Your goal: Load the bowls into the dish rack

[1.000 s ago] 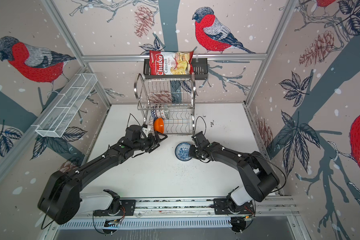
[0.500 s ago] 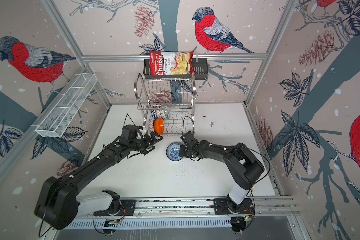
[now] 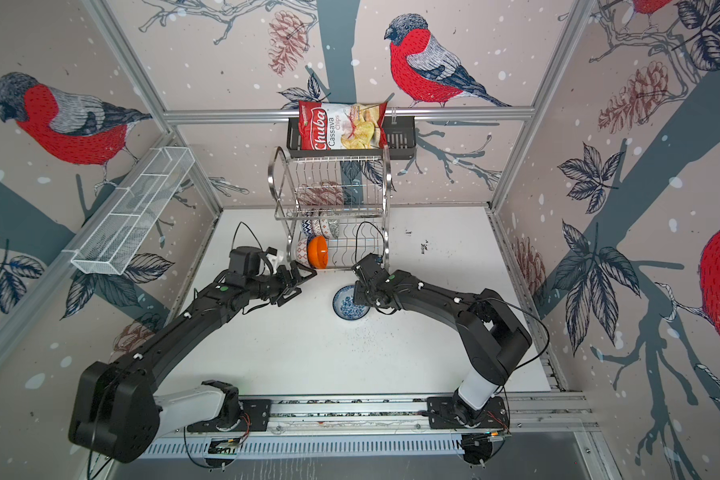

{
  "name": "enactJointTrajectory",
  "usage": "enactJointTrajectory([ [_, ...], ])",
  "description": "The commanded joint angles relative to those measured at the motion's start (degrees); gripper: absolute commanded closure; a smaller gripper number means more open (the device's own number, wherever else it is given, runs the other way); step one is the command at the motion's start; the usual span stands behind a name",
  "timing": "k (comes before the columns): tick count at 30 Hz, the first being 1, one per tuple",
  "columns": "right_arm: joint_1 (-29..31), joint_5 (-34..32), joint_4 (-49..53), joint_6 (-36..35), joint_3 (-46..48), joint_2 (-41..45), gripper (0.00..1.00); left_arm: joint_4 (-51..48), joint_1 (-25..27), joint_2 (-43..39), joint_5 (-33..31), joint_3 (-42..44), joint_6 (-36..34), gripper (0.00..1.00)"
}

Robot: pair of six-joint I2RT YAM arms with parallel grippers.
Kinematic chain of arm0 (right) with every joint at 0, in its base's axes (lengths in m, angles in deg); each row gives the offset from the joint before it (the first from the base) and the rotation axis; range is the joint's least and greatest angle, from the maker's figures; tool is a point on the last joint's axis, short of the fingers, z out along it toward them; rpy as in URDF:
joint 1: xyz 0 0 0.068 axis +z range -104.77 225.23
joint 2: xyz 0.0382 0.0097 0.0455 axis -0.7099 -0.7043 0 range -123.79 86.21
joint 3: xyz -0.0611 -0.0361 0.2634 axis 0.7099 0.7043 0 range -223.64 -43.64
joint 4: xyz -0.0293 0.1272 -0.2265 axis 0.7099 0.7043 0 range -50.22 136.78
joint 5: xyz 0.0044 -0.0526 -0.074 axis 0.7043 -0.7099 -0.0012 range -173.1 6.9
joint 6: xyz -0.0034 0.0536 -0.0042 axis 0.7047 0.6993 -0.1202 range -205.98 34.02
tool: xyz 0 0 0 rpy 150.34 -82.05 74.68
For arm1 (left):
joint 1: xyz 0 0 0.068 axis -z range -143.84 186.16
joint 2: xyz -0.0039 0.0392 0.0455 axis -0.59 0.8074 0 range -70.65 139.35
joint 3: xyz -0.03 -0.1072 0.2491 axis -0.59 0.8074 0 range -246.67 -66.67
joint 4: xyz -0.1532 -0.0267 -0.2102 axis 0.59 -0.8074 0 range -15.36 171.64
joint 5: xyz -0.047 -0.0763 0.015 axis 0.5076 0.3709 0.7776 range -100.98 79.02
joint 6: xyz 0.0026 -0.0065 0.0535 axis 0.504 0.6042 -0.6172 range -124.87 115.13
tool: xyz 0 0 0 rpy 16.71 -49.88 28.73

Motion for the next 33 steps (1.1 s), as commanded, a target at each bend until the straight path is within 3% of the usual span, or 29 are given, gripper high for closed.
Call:
enactJointTrajectory([
  [1,2.4,-6.9,7.8,3.0,-3.7,-1.0,0.2,-1.8,0.1,-1.9,1.4,0.4,-2.4,0.03],
  [4,5.5,-9.0,9.8,5.8,-7.7,-2.9,0.13,-2.7,2.1,-4.1,-0.7,-0.8,-3.4,0.03],
  [10,10.4,-13.0,15.0,9.9,-15.9,-9.1,0.05,-12.5,6.1,-9.5,-12.8,-5.5,-6.7,0.03],
  [18,11.3,-9.2,10.6,11.4,-15.0,-11.0,0.1,-17.9,5.6,-12.5,-21.8,-6.5,-6.2,0.03],
  [22,12.0,-7.5,9.4,10.8,-16.0,-12.2,0.15,-24.4,4.0,-11.2,-29.5,-11.0,-6.6,0.03],
  [28,12.6,-6.8,9.2,9.6,-17.3,-14.0,0.2,-22.9,1.9,-10.9,-27.0,-6.1,-4.2,0.03],
  [33,12.0,-6.6,10.1,8.0,-18.5,-16.5,0.25,-22.3,1.3,-9.6,-26.5,-7.7,-4.4,0.03],
])
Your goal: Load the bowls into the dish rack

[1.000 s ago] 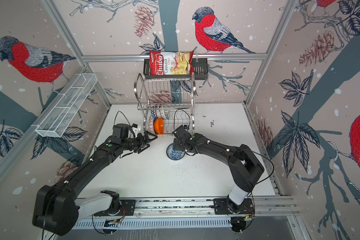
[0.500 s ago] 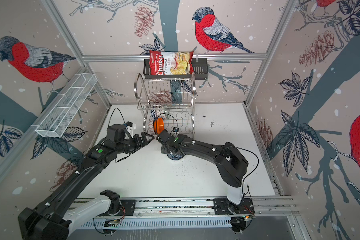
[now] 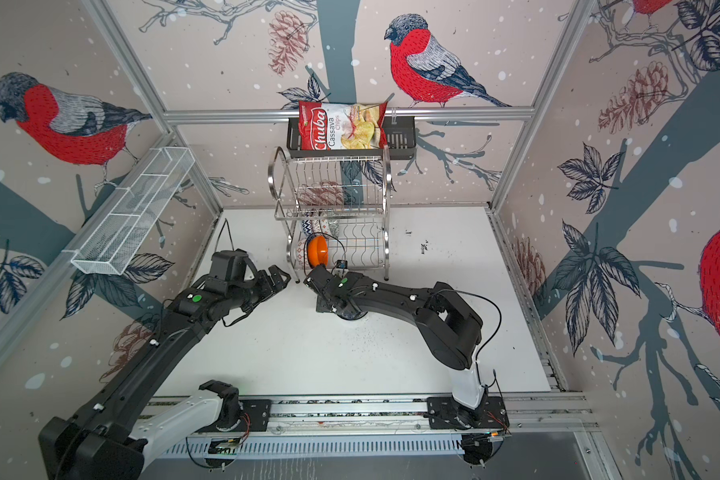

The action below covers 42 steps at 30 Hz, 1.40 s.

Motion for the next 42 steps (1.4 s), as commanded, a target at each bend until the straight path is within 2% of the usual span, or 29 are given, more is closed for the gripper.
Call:
enactJointTrajectory([
  [1,-0.3,-0.4,0.7,-1.5,-0.3,-1.3,0.29,0.4,-0.6,0.8,0.2,-1.2,0.2,0.03],
  [5,-0.5,-0.4,-0.6,-2.6,0.9,-1.5,0.45,1.2,-0.8,1.7,1.6,-0.9,-0.2,0.03],
  [14,-1.3,1.0,-2.3,-4.8,1.4,-2.7,0.68,2.8,-1.2,5.1,5.7,-0.6,1.2,0.03],
  [17,-1.3,1.7,-2.3,-5.2,0.5,-3.4,0.79,2.5,-1.7,5.1,6.1,-0.5,1.4,0.03],
  [23,-1.4,2.5,-2.6,-5.3,1.0,-1.9,0.94,2.6,-2.1,4.1,6.7,1.8,1.8,0.03],
  [27,-1.6,2.5,-3.1,-5.7,1.3,0.3,0.98,3.1,-2.5,4.5,7.1,0.6,1.4,0.03],
  [42,-5.2,8.3,-12.3,-3.1,5.9,9.6,1.0,4.8,-2.4,4.4,9.3,0.4,1.8,0.03],
])
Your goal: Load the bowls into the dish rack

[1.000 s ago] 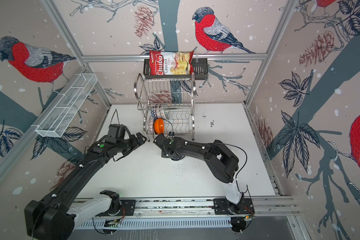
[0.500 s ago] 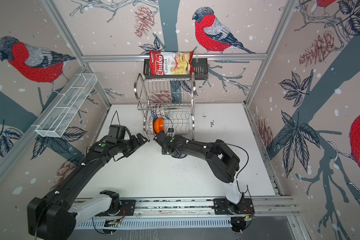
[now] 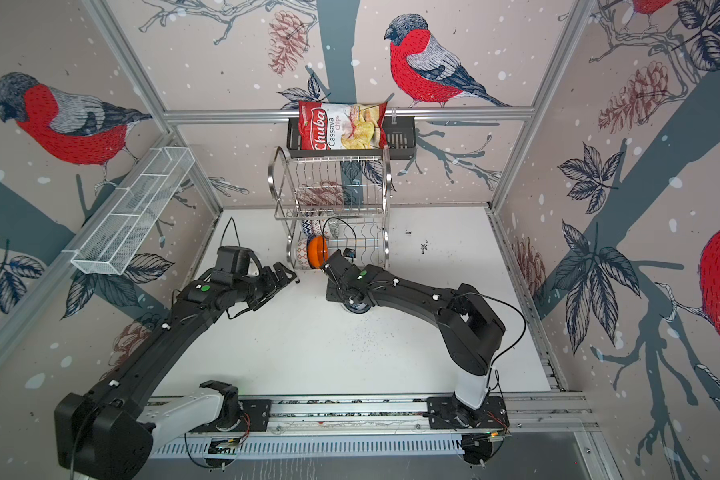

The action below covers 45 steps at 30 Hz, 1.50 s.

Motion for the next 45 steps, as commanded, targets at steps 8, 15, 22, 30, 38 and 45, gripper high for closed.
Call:
enactJointTrajectory([
  [8,-3.5,9.3,-23.5,4.1,10.3,9.4,1.0,8.7,-0.3,-2.6,7.1,5.0,2.3,0.03],
  [15,-7.3,14.6,-34.8,3.4,13.2,13.2,1.0,15.4,-0.4,-2.7,13.3,7.1,4.4,0.03],
  [22,-11.4,21.3,-47.4,6.0,17.5,13.9,1.0,27.1,-1.8,-2.4,21.2,11.1,10.1,0.03],
  [30,-15.2,25.1,-54.5,7.6,18.3,10.8,1.0,36.5,-4.0,1.1,26.3,13.9,13.2,0.03],
  [38,-17.3,28.7,-60.3,10.9,16.7,5.9,1.0,42.9,-6.3,3.9,32.2,15.6,14.5,0.03],
  [45,-17.1,29.3,-65.2,12.8,13.3,0.2,1.0,43.5,-5.2,6.0,34.8,15.5,12.3,0.03],
])
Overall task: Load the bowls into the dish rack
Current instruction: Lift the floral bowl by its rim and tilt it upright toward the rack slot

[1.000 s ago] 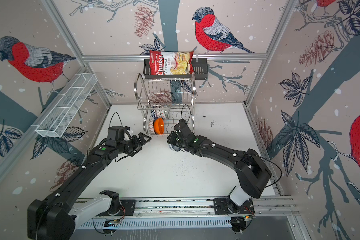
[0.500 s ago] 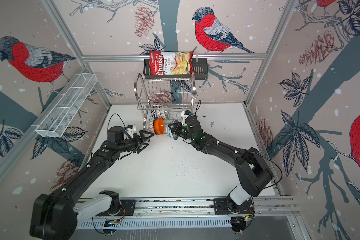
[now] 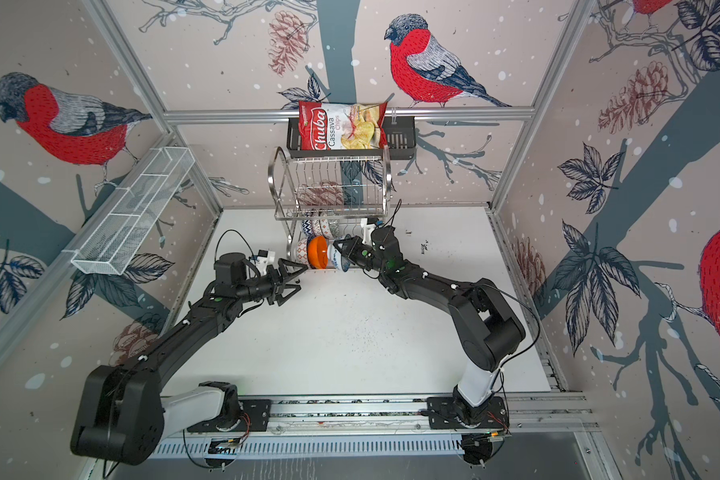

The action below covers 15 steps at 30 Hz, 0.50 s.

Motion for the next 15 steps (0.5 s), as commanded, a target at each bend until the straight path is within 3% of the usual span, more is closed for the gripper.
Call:
enactJointTrajectory([
  [1,0.0,1.3,-8.4,2.3,-1.7,-2.2,1.0,5.1,0.4,0.9,4.2,0.0,-1.3,0.03],
  [9,-0.1,1.0,-11.4,4.4,-5.6,-7.5,1.0,15.8,-0.1,0.9,7.1,3.4,4.7,0.03],
  [15,-0.3,2.4,-15.2,6.6,-5.9,-10.5,1.0,14.9,-1.8,0.5,7.8,3.1,4.1,0.03],
])
